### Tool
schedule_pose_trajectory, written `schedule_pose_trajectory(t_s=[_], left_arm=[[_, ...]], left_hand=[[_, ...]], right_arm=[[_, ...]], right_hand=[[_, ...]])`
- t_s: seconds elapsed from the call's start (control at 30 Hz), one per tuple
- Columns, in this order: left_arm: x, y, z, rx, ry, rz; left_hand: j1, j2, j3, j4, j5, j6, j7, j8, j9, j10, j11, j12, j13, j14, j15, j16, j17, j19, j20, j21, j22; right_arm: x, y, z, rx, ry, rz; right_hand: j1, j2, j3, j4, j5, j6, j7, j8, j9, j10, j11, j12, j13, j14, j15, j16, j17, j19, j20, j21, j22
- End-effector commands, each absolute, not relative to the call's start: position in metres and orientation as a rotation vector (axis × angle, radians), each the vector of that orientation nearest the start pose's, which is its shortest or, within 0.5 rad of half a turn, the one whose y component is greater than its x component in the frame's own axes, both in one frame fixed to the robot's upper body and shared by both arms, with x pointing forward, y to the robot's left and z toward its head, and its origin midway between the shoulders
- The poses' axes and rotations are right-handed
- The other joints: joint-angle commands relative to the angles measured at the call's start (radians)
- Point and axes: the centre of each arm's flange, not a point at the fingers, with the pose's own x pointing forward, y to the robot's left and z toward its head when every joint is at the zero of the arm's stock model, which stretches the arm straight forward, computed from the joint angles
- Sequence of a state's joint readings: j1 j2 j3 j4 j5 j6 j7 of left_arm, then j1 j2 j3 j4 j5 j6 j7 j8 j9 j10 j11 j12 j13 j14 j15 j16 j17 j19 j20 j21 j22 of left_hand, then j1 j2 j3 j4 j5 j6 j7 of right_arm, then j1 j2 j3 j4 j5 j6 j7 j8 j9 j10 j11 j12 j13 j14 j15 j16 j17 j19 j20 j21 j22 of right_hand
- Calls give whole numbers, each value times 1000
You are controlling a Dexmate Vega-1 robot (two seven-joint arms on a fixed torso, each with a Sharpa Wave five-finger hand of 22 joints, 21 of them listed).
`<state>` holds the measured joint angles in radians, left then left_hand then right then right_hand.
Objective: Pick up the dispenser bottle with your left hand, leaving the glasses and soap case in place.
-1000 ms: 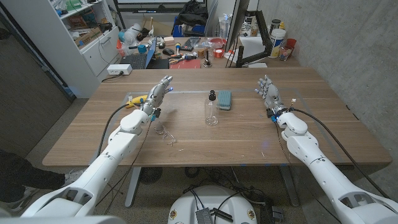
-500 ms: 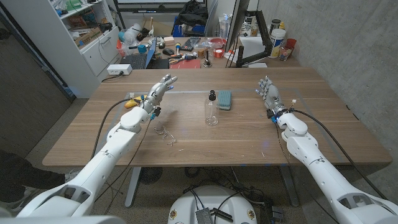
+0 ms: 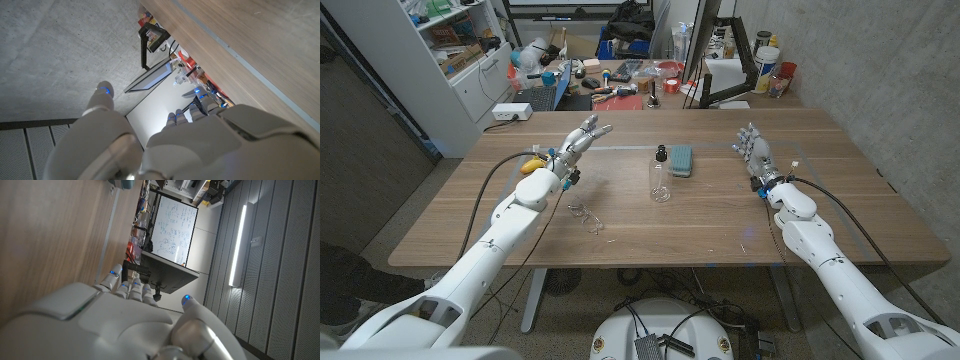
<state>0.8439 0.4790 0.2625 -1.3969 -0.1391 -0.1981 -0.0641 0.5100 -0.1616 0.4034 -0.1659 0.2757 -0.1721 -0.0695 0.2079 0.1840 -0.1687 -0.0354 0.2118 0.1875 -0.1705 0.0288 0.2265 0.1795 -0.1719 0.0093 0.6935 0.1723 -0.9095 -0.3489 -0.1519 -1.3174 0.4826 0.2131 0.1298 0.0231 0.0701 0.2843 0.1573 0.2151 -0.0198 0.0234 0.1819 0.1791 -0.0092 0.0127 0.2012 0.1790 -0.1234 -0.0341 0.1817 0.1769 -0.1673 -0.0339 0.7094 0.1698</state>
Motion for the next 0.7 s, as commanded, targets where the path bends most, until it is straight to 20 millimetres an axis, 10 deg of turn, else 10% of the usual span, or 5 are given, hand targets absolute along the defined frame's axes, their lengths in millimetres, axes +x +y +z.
schedule_pose_trajectory(t_s=[0.03,0.1,0.27,0.47,0.7], left_arm=[[636,269,13,473,-675,-163],[636,268,14,479,-677,-174],[637,264,17,515,-679,-195],[638,258,21,559,-694,-221],[637,253,26,605,-716,-255]], left_hand=[[31,1,-13,4,13,-119,-80,9,4,-41,8,3,3,-57,9,-3,4,-22,17,-11,4],[42,3,-21,8,17,-117,-135,6,5,-44,-2,1,3,-56,14,-9,6,-21,29,-19,4],[58,8,-27,10,21,-110,-147,6,6,-44,-16,-1,4,-49,22,-12,7,-11,62,-24,5],[102,10,-43,11,30,-116,-5,2,8,-41,-7,0,6,-53,3,-25,7,4,14,-42,6],[119,-4,-60,7,35,-122,51,-3,8,-38,17,2,7,-59,5,-30,7,7,9,-53,5]], right_arm=[[646,-301,-42,77,-590,181],[646,-302,-42,78,-590,179],[645,-303,-43,79,-588,176],[645,-305,-44,83,-589,171],[643,-307,-45,88,-590,164]], right_hand=[[0,41,-3,2,6,-4,0,7,3,-5,0,6,5,-7,-18,7,3,-17,-105,-5,3],[0,41,-4,2,6,-4,0,7,3,-5,1,6,5,-8,-18,7,3,-17,-105,-6,3],[0,41,-4,2,7,-4,0,7,3,-4,0,6,5,-8,-19,7,3,-16,-104,-8,3],[0,41,-6,3,7,-3,0,7,3,-3,1,7,5,-7,-17,7,3,-14,-104,-10,4],[-1,40,-8,3,7,-1,1,8,3,-2,3,7,5,-6,-17,7,3,-13,-102,-13,4]])
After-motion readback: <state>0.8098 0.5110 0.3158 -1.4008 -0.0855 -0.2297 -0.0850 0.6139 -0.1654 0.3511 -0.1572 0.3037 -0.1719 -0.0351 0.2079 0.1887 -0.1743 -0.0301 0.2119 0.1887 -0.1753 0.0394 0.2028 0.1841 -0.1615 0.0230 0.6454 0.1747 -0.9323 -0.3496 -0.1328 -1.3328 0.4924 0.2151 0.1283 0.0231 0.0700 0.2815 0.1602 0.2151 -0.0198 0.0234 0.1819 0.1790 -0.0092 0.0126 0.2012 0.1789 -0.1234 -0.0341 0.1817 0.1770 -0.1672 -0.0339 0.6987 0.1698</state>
